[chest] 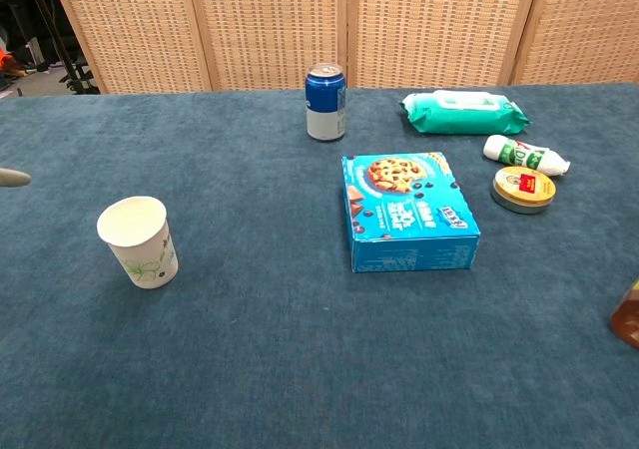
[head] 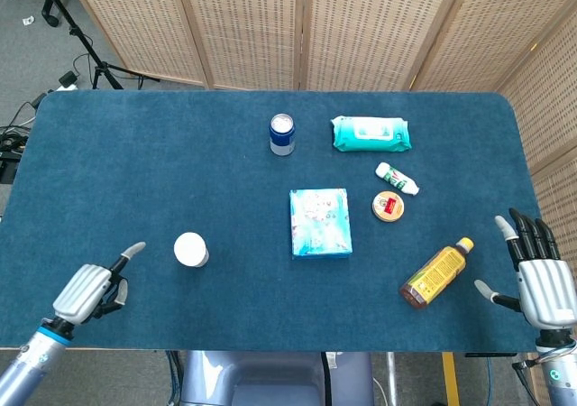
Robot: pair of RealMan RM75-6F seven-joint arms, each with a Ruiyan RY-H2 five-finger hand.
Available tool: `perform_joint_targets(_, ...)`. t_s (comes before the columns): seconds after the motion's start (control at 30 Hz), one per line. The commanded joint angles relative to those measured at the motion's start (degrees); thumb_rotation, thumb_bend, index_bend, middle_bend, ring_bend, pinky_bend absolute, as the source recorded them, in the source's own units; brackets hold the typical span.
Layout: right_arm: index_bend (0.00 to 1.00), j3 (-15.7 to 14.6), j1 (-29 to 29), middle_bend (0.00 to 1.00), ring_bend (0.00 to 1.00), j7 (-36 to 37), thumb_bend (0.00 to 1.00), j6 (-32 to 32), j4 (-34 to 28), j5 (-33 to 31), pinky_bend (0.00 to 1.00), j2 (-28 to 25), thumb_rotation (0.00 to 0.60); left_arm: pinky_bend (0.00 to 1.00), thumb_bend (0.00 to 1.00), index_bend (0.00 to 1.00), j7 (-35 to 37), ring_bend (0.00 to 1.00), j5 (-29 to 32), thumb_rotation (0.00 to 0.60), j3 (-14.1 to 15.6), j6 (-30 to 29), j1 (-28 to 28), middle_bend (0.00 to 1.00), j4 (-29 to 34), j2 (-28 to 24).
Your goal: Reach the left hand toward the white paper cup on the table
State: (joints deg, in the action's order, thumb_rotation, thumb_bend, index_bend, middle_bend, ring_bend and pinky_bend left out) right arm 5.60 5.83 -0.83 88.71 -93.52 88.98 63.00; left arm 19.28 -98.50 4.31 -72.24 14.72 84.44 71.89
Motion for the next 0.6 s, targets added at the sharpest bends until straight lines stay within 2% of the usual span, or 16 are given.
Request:
perform_joint_targets(0.03,0.00,-0.03,-0.02,0.00,0.00,0.09,0.00,-0.01,-0.02,0.03,0.00,-0.05,0.600,1.00,1.00,0.00,-1.77,1.00,0.86,0.600,0.85,1.73,0.55,0.95,-1.05,1.73)
perform_joint_targets(0.2,0.00,-0.07,0.01,0.00,0.00,0.24,0.00,-0.22,-0.04,-0.07,0.00,-0.11,0.600,1.00,1.00,0.00,-1.49,1.00,0.71,0.600,1.46,3.00,1.28,0.95,-2.31,3.36)
perform_joint_targets(0.4,0.00,0.06,0.00,0.00,0.00,0.38,0.00,-0.28,-0.16,-0.36,0.00,-0.18,0.600,1.00,1.00,0.00,2.74,1.00,-1.92,0.600,2.41,3.62,3.74,0.95,-6.35,6.45)
perform_joint_targets(0.6,0.00,-0.03,0.19,0.00,0.00,0.35,0.00,-0.86,-0.11,-0.51,0.00,-0.17,0.600,1.00,1.00,0.00,4.40,1.00,-2.16,0.600,3.80,5.06,5.08,0.95,-6.55,6.87)
